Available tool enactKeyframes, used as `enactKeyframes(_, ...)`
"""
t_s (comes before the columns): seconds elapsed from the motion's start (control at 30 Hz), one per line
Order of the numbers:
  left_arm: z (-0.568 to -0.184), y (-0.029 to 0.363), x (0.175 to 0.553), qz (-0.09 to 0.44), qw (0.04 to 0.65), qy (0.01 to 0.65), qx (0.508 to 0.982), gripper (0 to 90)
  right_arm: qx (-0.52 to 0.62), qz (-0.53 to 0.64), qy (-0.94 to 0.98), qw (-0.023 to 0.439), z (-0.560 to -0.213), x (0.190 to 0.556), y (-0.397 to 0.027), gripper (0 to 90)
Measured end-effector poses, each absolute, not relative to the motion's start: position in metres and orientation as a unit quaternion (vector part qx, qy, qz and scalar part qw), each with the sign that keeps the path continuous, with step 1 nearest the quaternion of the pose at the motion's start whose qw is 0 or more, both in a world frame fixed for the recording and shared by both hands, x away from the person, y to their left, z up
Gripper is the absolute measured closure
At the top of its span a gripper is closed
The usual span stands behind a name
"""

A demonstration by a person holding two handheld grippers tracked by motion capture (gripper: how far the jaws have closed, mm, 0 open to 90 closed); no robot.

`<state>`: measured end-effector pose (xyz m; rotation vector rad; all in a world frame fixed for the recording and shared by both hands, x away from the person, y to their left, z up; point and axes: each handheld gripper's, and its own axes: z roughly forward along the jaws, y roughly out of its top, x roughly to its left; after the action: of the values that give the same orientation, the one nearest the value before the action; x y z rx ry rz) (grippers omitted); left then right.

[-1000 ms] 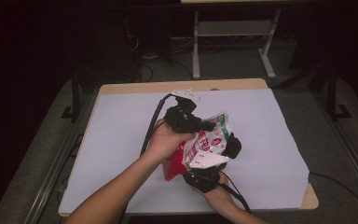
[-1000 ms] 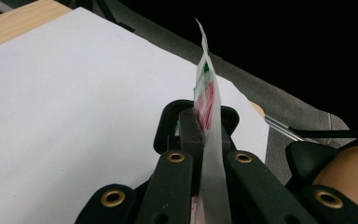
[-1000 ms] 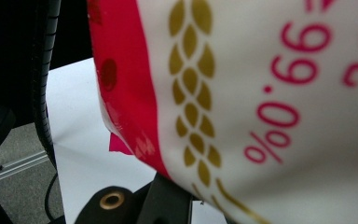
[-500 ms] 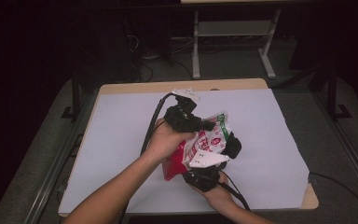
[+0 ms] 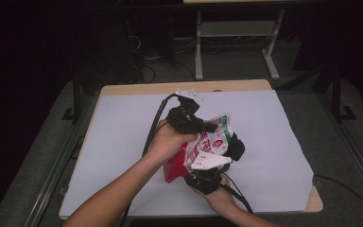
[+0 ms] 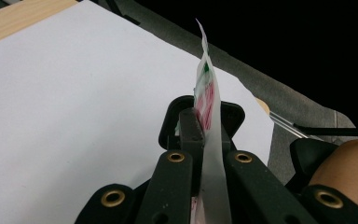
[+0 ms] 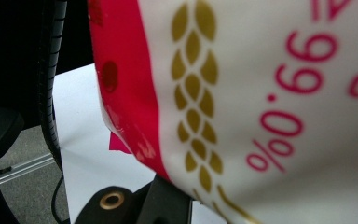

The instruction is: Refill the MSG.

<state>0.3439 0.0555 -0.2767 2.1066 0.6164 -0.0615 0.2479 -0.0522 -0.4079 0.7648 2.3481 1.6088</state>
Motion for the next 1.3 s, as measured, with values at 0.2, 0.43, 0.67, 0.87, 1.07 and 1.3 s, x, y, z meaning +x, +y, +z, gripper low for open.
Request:
enactKeyframes(0.2, -0.2772, 0.0546, 0.3438, -0.026, 0.453, 0.250, 0.855, 90.0, 0.257, 0.543, 0.794, 0.096, -0.4083, 0.2482, -0.0517, 90.0)
enactKeyframes(0.43, -0.2771, 0.0522, 0.3436, -0.026, 0.449, 0.251, 0.857, 90.0, 0.254, 0.545, 0.794, 0.096, -0.4086, 0.2481, -0.0522, 90.0)
enactKeyframes(0.67, -0.2752, 0.0506, 0.3429, -0.026, 0.449, 0.247, 0.859, 90.0, 0.255, 0.548, 0.791, 0.098, -0.4080, 0.2478, -0.0521, 90.0)
enactKeyframes(0.87, -0.2741, 0.0495, 0.3419, -0.029, 0.454, 0.247, 0.856, 90.0, 0.253, 0.547, 0.792, 0.101, -0.4078, 0.2478, -0.0524, 90.0)
enactKeyframes(1.07, -0.2727, 0.0489, 0.3408, -0.030, 0.452, 0.247, 0.857, 90.0, 0.252, 0.548, 0.791, 0.100, -0.4075, 0.2474, -0.0519, 90.0)
enactKeyframes(1.3, -0.2725, 0.0491, 0.3407, -0.028, 0.453, 0.251, 0.855, 90.0, 0.251, 0.550, 0.791, 0.100, -0.4080, 0.2470, -0.0506, 90.0)
